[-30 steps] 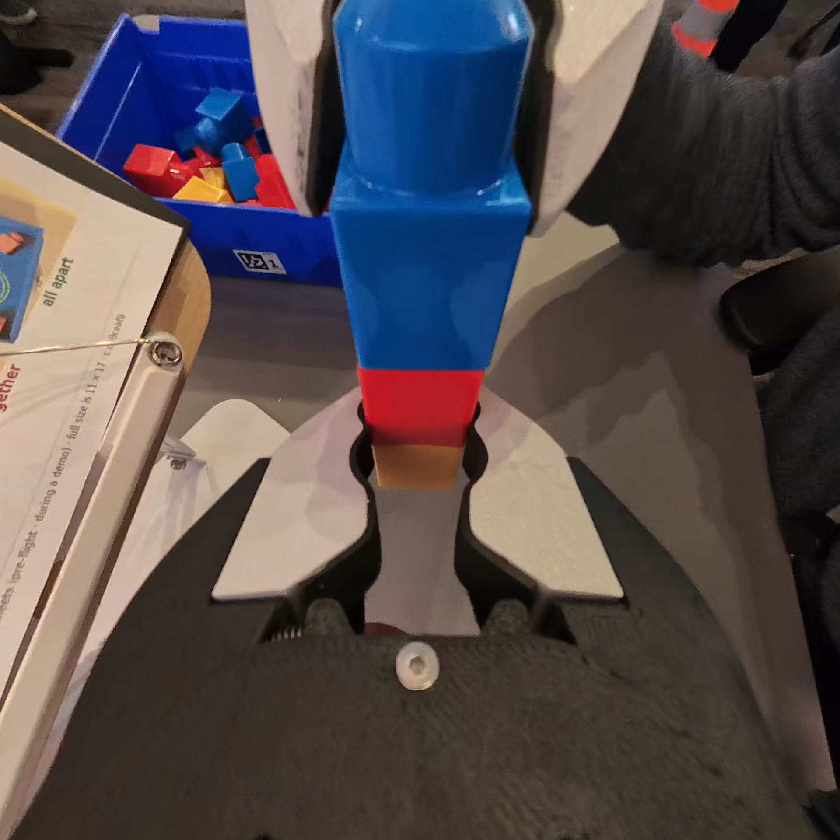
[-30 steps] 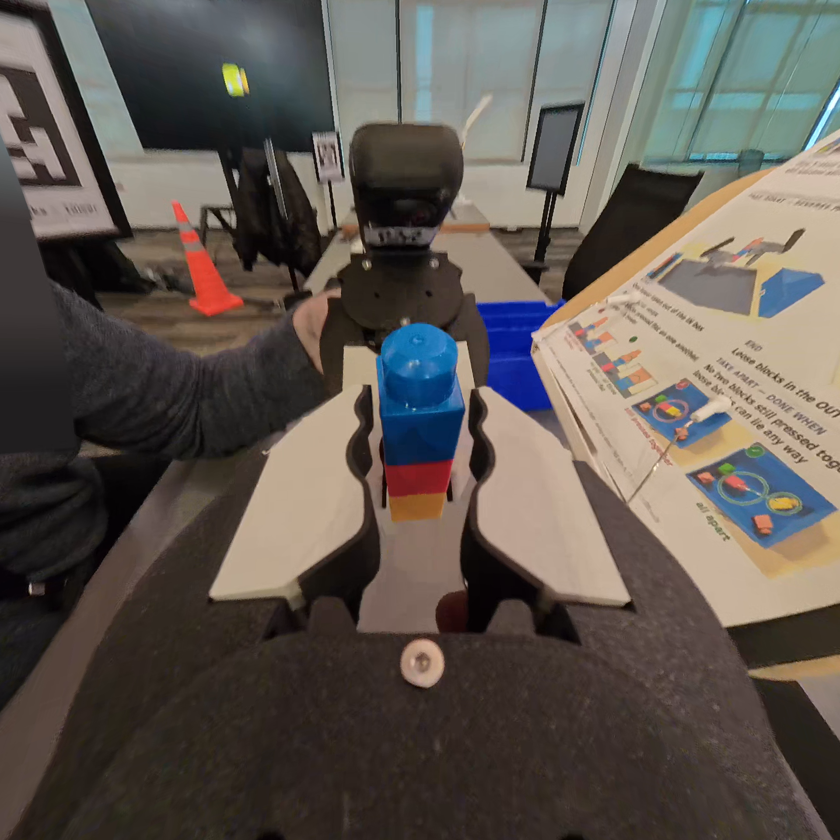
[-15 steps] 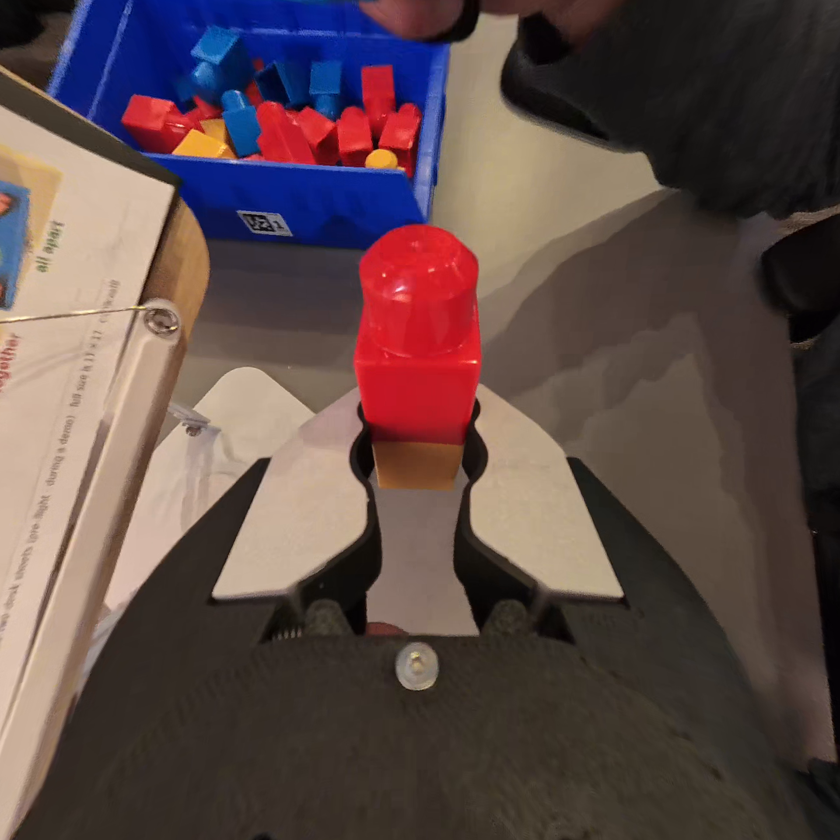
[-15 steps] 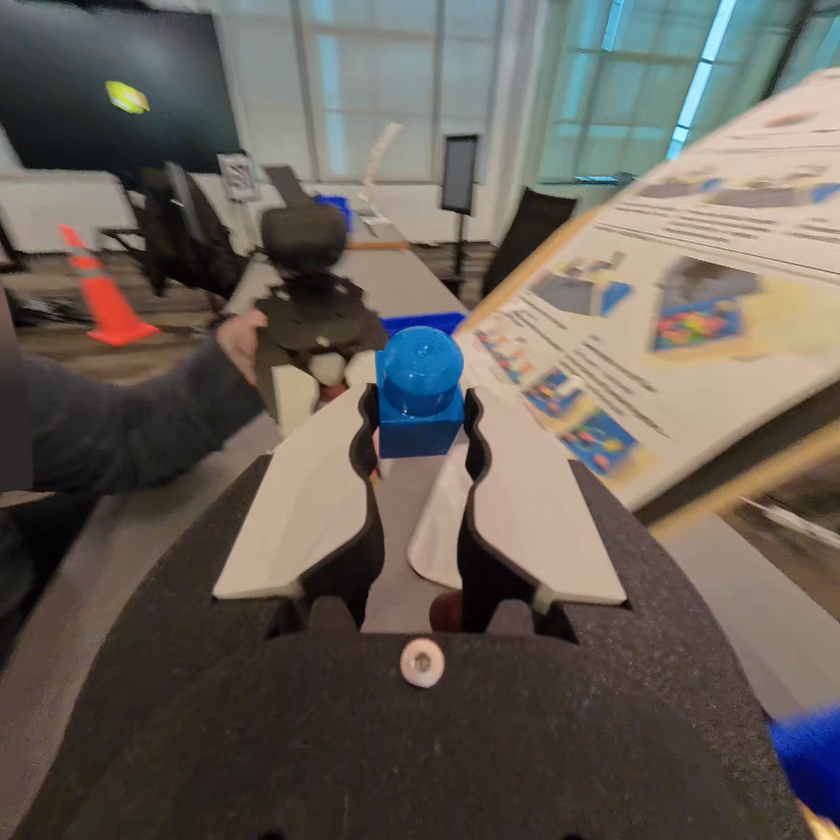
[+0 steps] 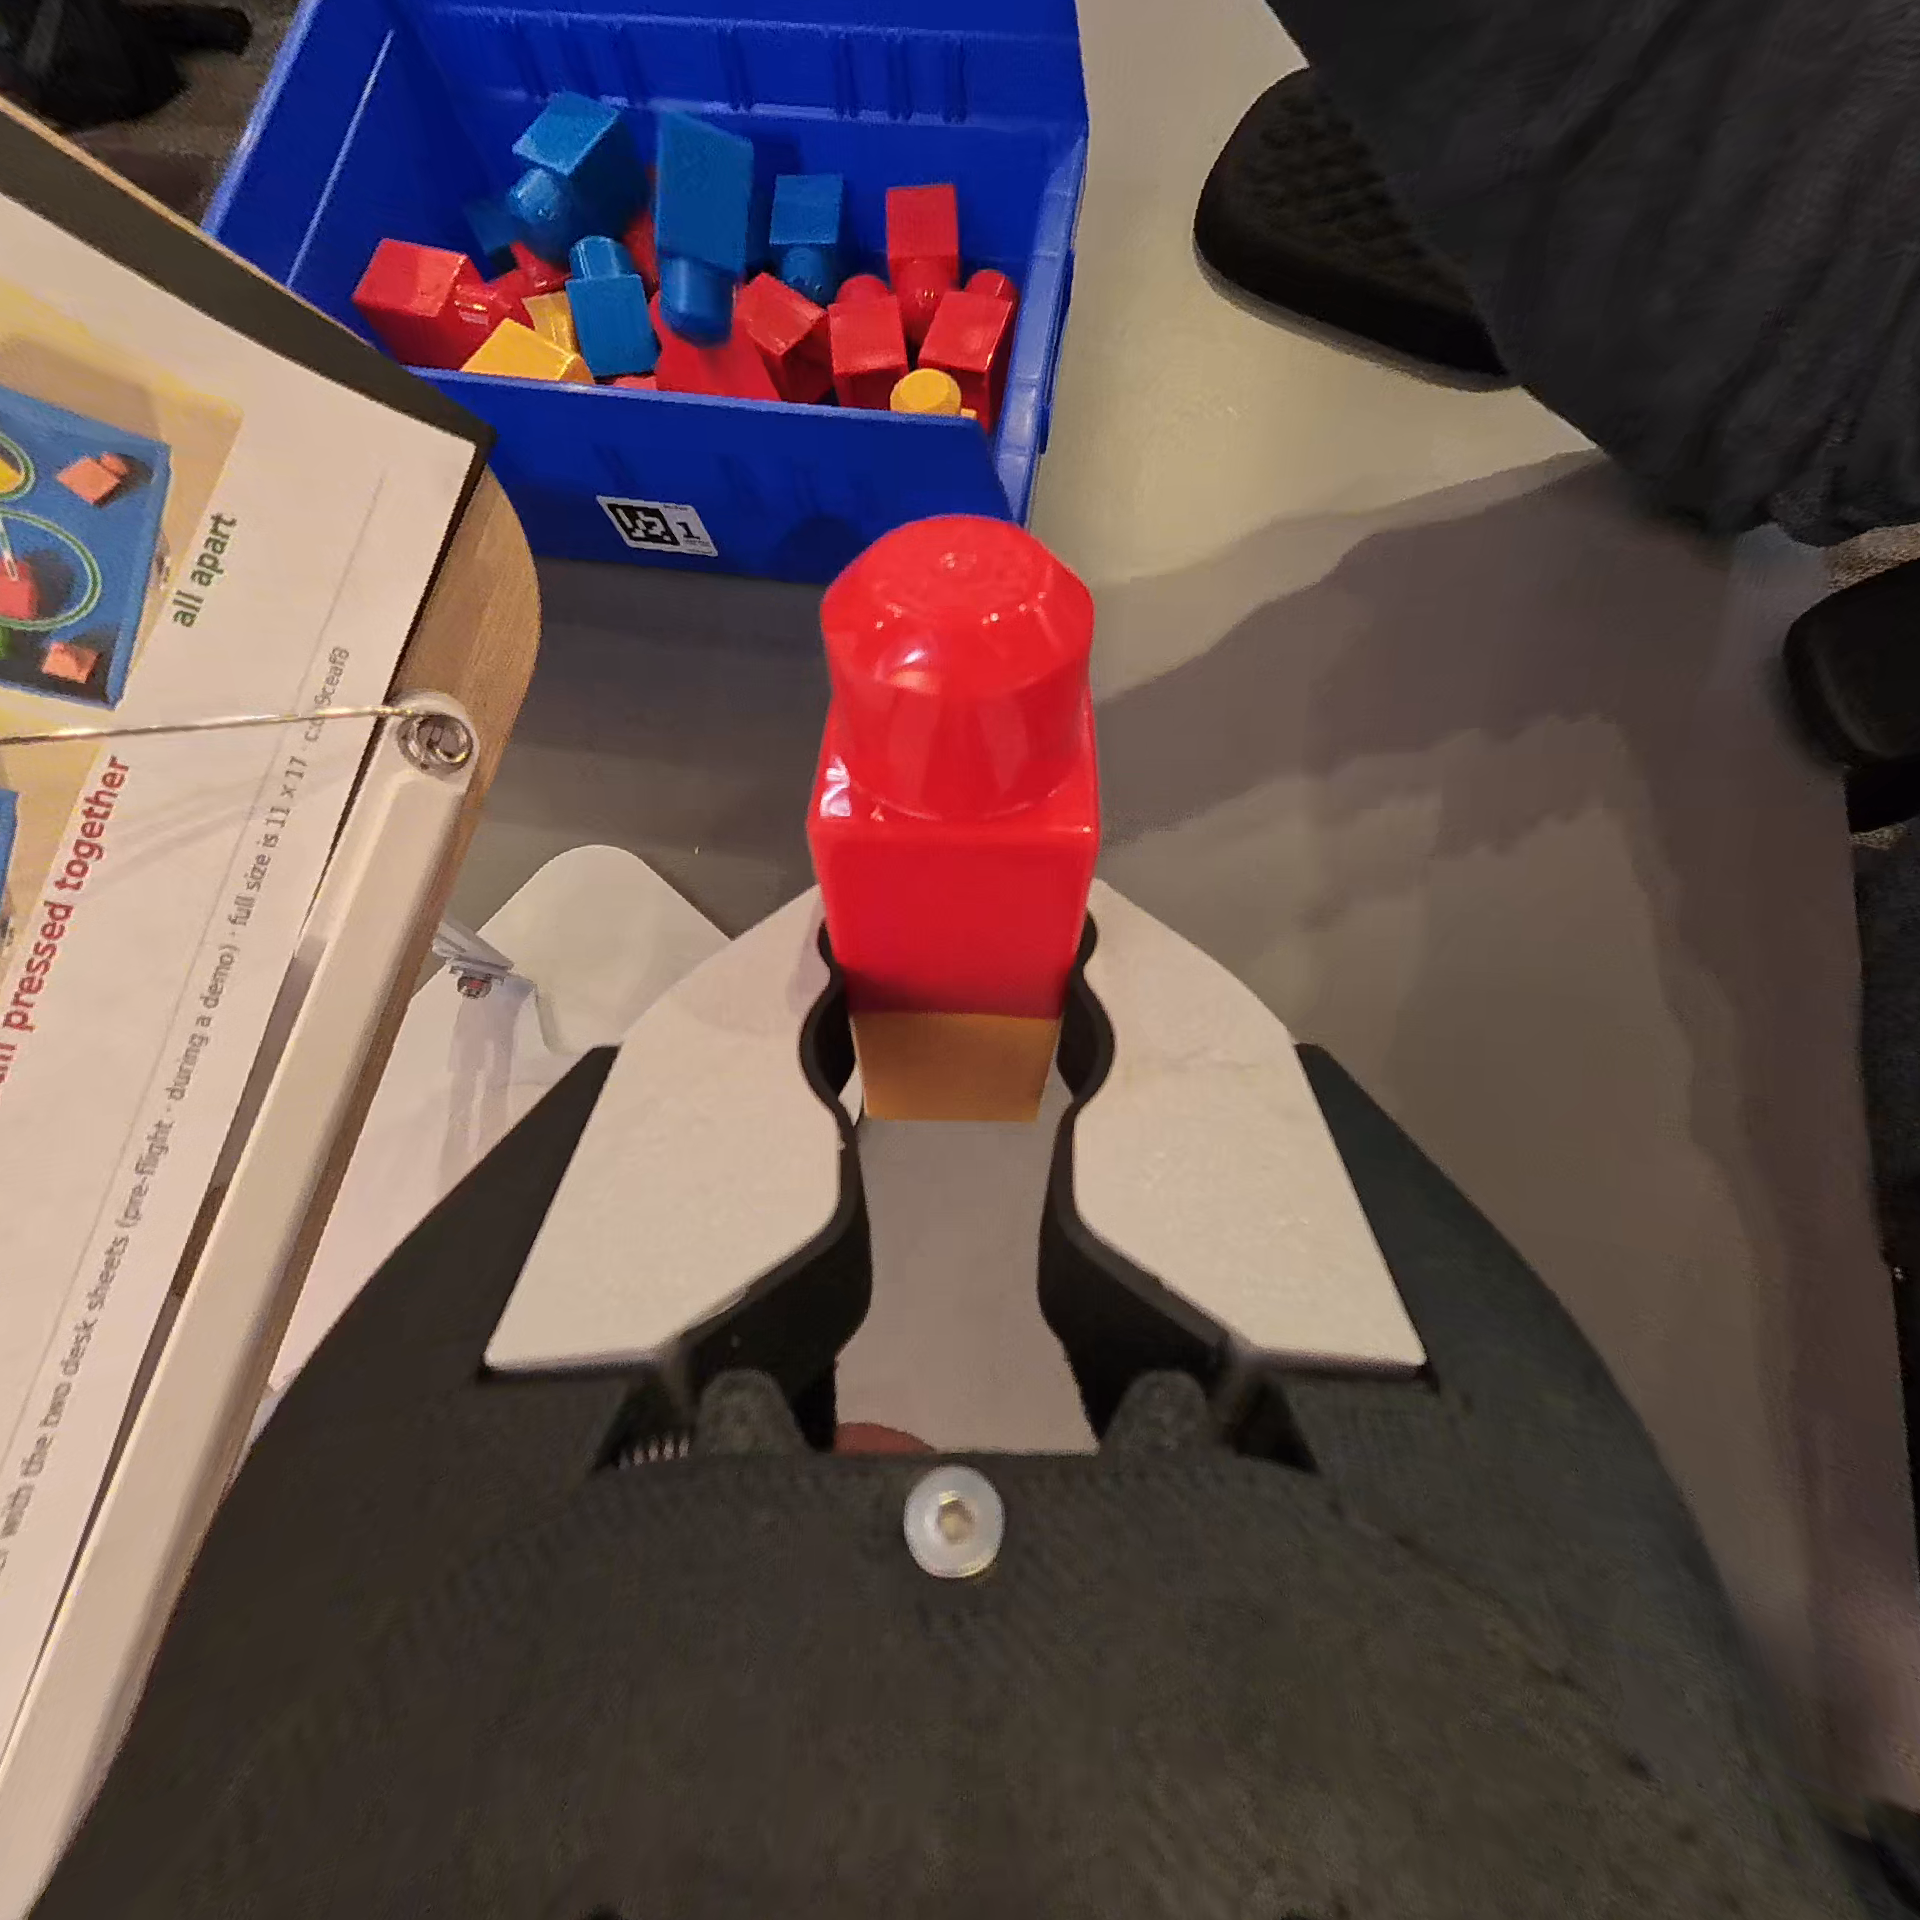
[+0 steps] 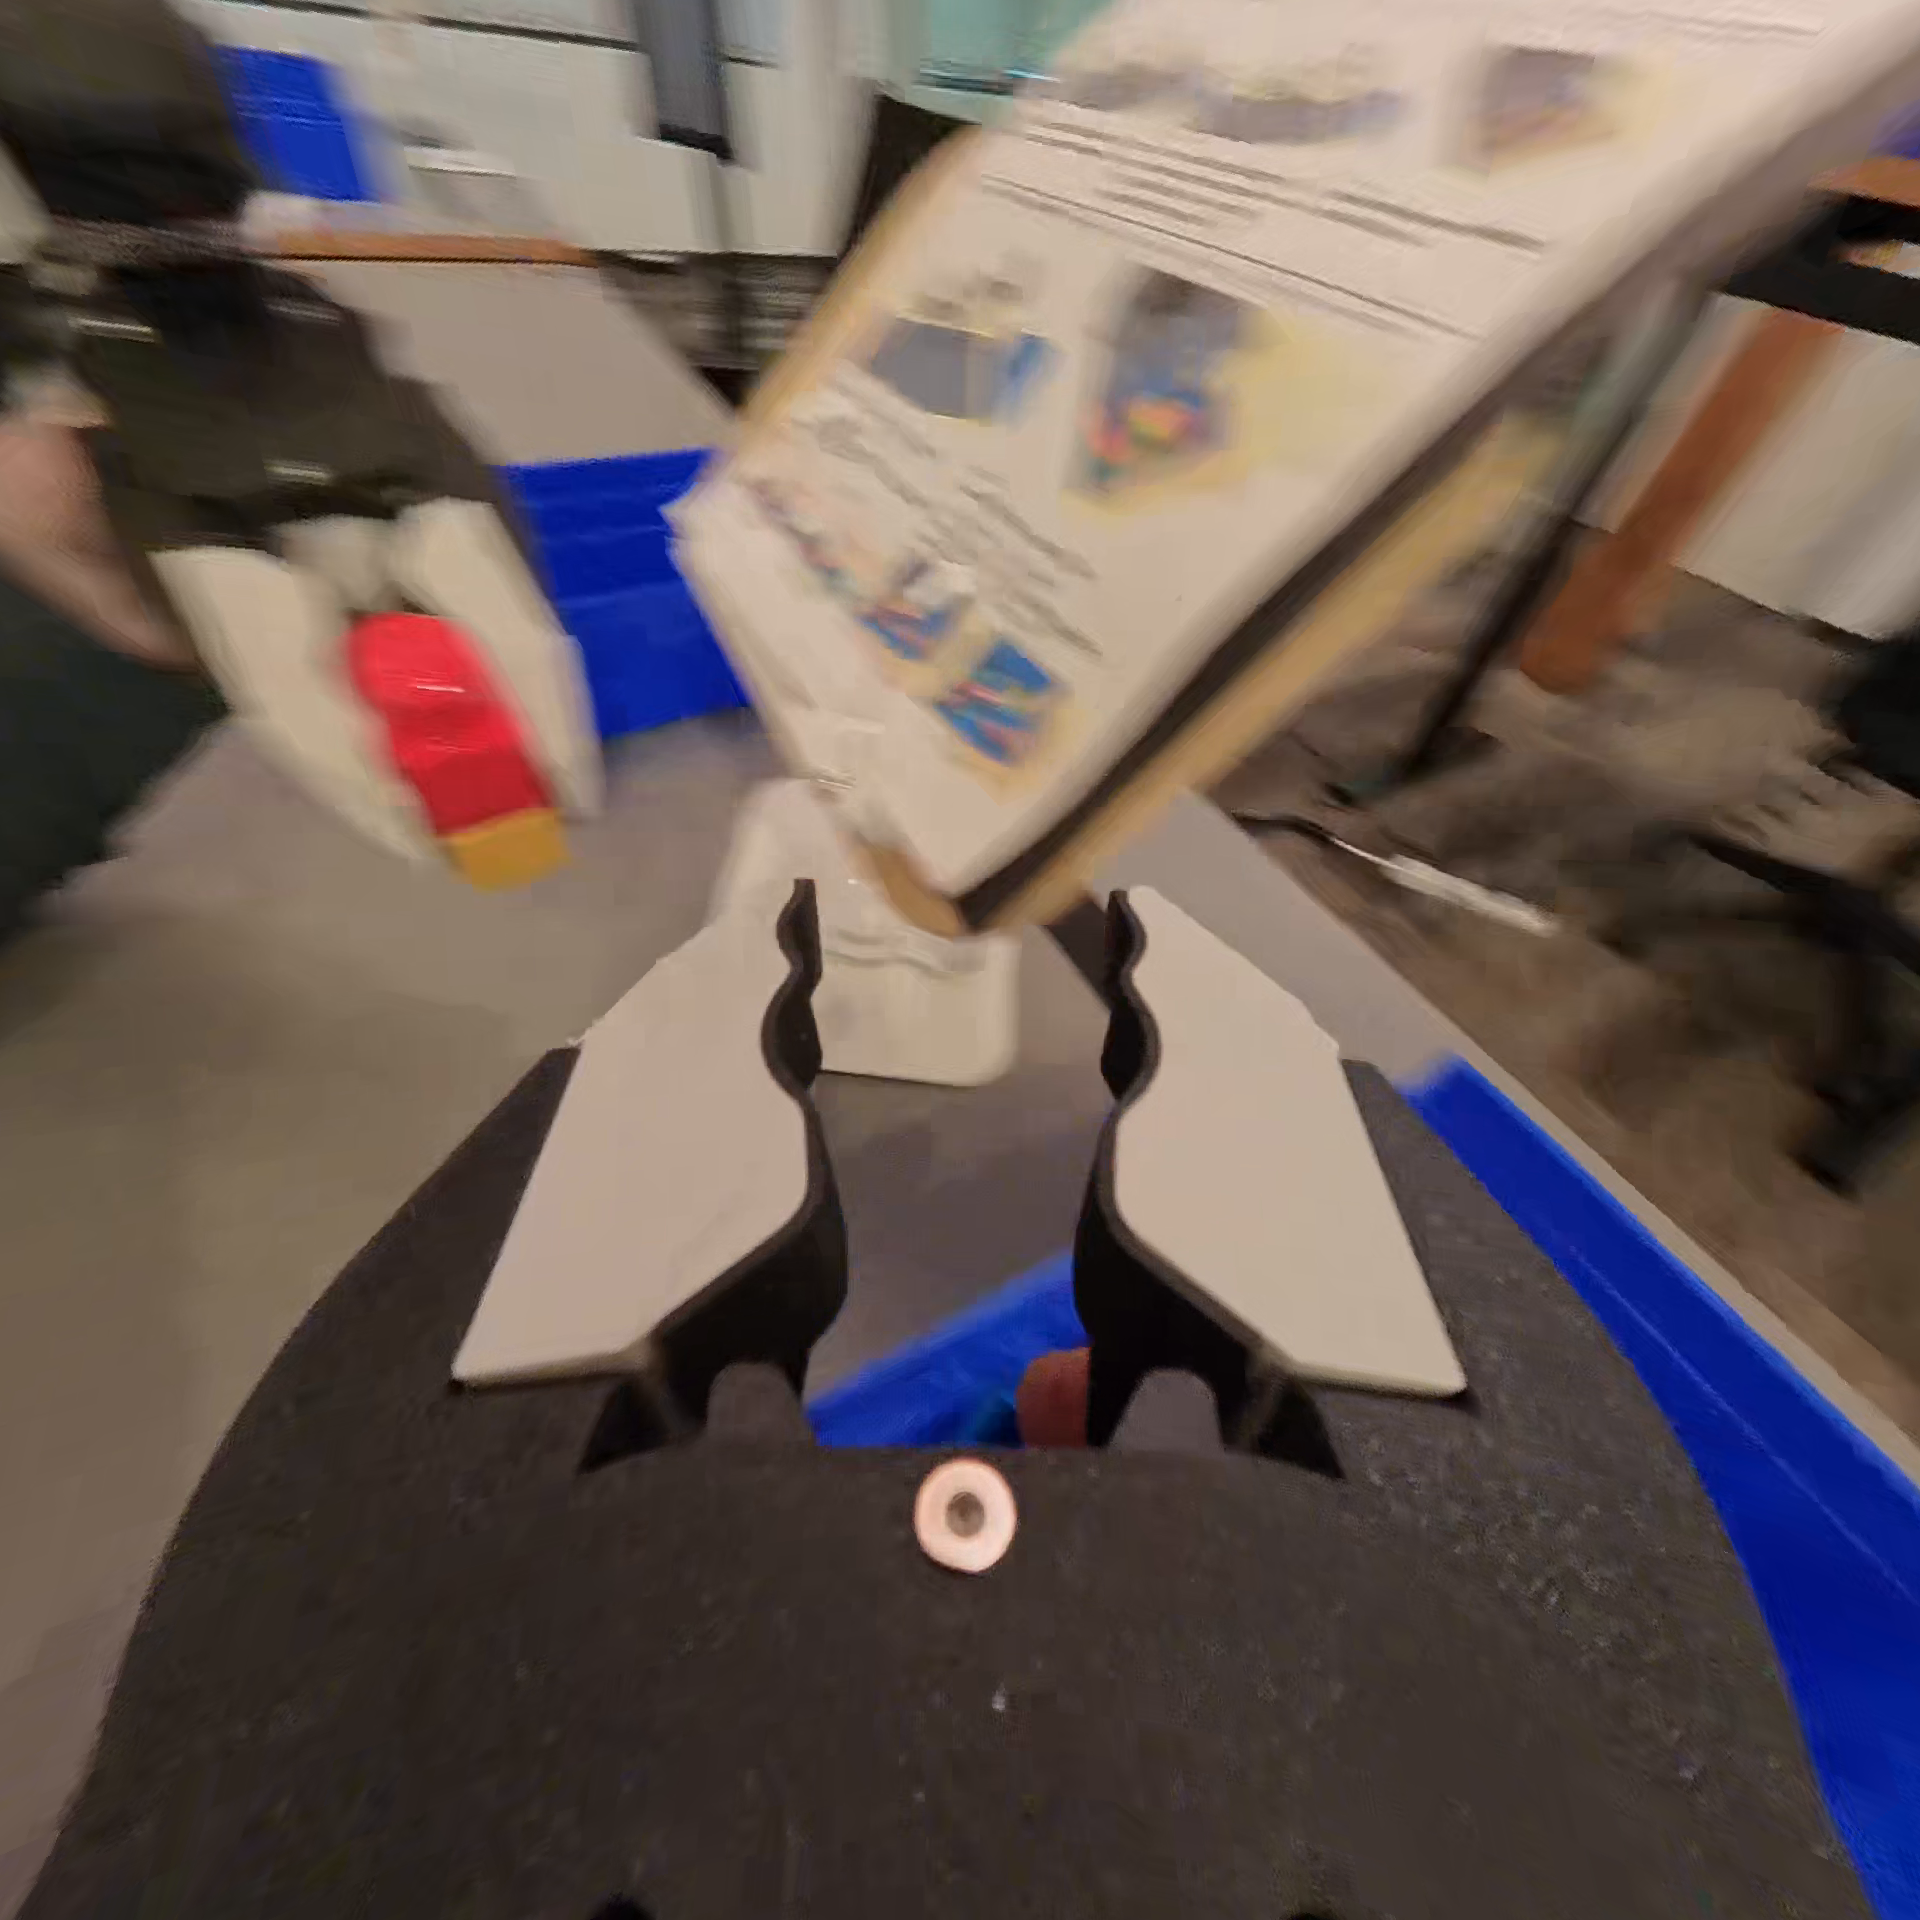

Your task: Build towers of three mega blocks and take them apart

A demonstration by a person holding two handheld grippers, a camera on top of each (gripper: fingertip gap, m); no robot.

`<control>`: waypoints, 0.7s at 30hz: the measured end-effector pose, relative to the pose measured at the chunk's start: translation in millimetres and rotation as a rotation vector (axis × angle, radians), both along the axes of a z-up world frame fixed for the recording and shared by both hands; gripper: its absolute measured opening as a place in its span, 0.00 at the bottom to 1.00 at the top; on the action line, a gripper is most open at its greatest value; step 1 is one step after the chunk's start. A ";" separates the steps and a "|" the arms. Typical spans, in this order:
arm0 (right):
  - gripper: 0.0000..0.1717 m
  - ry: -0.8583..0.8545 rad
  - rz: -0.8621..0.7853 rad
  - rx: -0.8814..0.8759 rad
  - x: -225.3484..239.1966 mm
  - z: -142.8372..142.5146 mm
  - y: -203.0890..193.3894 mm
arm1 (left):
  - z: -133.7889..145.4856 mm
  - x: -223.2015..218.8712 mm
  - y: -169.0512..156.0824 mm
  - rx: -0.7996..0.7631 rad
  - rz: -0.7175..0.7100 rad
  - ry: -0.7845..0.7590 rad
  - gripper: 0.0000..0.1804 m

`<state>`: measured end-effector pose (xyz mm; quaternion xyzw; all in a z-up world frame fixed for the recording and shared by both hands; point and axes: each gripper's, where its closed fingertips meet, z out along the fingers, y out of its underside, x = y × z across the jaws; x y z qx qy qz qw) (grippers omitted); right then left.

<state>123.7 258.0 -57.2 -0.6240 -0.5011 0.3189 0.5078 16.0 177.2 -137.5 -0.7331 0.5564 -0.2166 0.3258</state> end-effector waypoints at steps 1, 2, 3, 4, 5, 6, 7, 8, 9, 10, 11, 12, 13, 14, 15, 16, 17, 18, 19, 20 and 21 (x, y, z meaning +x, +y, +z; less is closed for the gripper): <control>0.30 -0.007 0.101 0.005 -19.8 -0.4 -20.3 | -0.1 1.3 -0.1 0.002 -0.001 -0.002 0.20; 0.30 -0.020 0.188 0.008 -38.5 -2.8 -39.1 | 0.1 3.1 -1.0 0.001 -0.005 -0.006 0.20; 0.31 -0.037 0.263 0.006 -55.5 -6.8 -56.1 | 0.0 5.1 -2.1 0.000 -0.010 -0.008 0.20; 0.32 -0.056 0.322 0.003 -70.2 -12.2 -70.2 | -0.4 6.7 -3.4 0.000 -0.016 -0.005 0.20; 0.31 -0.077 0.366 0.001 -82.3 -18.6 -80.9 | -0.8 7.9 -4.0 0.006 -0.018 0.001 0.20; 0.31 -0.096 0.394 -0.003 -91.8 -25.1 -88.0 | -0.6 9.4 -5.0 0.008 -0.022 0.001 0.20; 0.30 -0.102 0.406 -0.005 -99.2 -29.3 -91.6 | -0.7 11.0 -7.3 0.003 -0.032 0.001 0.20; 0.26 -0.089 0.414 -0.015 -105.0 -30.8 -93.6 | -1.3 12.2 -8.9 0.002 -0.039 0.004 0.20; 0.20 -0.076 0.422 -0.030 -108.3 -31.5 -94.9 | -2.0 13.4 -9.5 0.004 -0.041 0.008 0.20; 0.19 -0.077 0.424 -0.031 -108.7 -31.9 -94.5 | -3.8 13.0 -9.9 0.001 -0.040 0.018 0.20; 0.19 -0.077 0.422 -0.020 -107.5 -30.5 -93.6 | -3.4 12.6 -8.7 0.003 -0.034 0.012 0.20; 0.19 -0.059 0.422 -0.018 -106.1 -25.8 -93.9 | -0.2 14.2 -9.1 -0.002 -0.038 -0.017 0.20; 0.19 -0.013 0.415 -0.029 -104.6 -17.0 -93.1 | 2.1 14.7 -11.1 -0.020 -0.045 -0.032 0.20; 0.19 0.059 0.401 -0.043 -101.3 -4.0 -90.3 | -3.8 9.2 -10.1 -0.017 -0.036 0.025 0.20; 0.19 0.124 0.389 -0.056 -95.0 8.5 -86.3 | -12.4 2.4 -7.3 0.011 -0.019 0.101 0.20; 0.19 0.152 0.363 -0.055 -86.2 15.4 -79.3 | -15.2 2.8 -8.6 0.015 -0.025 0.110 0.20; 0.19 0.140 0.307 -0.033 -75.5 16.3 -67.0 | -14.2 7.3 -13.4 -0.013 -0.045 0.082 0.20; 0.19 0.109 0.233 -0.008 -62.2 13.6 -51.0 | -13.1 9.0 -14.4 -0.017 -0.049 0.075 0.20; 0.19 0.076 0.154 0.003 -46.6 9.8 -33.3 | -11.9 8.3 -12.0 0.000 -0.037 0.082 0.20; 0.19 0.047 0.072 0.002 -28.8 5.3 -15.1 | -9.6 8.1 -10.9 0.005 -0.031 0.076 0.20; 0.19 0.023 -0.014 0.003 -9.5 0.7 3.3 | -6.1 9.0 -11.7 0.003 -0.035 0.055 0.20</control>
